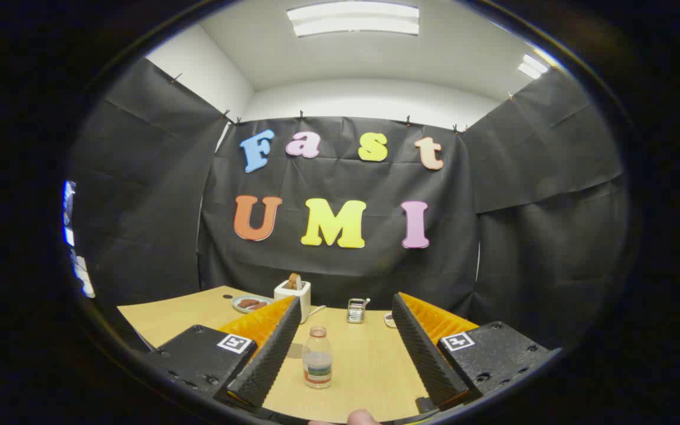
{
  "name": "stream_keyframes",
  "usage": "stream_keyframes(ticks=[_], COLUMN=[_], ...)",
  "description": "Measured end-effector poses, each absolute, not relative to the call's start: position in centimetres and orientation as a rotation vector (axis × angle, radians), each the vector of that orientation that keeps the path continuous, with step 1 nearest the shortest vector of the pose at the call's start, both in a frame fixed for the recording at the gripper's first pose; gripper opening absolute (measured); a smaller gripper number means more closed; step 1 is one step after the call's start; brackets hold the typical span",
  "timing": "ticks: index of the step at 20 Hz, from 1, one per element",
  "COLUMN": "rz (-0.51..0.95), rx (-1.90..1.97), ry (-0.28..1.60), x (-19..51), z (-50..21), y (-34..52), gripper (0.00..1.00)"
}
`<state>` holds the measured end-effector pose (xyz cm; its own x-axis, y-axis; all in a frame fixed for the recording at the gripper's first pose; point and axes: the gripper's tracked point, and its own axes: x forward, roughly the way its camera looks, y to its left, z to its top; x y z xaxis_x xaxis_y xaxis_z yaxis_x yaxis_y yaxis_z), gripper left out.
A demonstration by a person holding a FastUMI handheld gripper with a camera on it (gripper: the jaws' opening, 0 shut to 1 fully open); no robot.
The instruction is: Take the bottle from table, then pour the juice into the cup, finally place the bottle on the coaster
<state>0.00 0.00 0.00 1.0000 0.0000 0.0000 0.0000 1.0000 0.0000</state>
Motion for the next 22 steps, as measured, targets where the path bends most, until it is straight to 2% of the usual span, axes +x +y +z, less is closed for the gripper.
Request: stream_keyframes(ticks=[22], rz=[0.006], rx=[0.007], ry=[-0.012], x=[-0.9], z=[1.1], y=[0.0], gripper=[1.00])
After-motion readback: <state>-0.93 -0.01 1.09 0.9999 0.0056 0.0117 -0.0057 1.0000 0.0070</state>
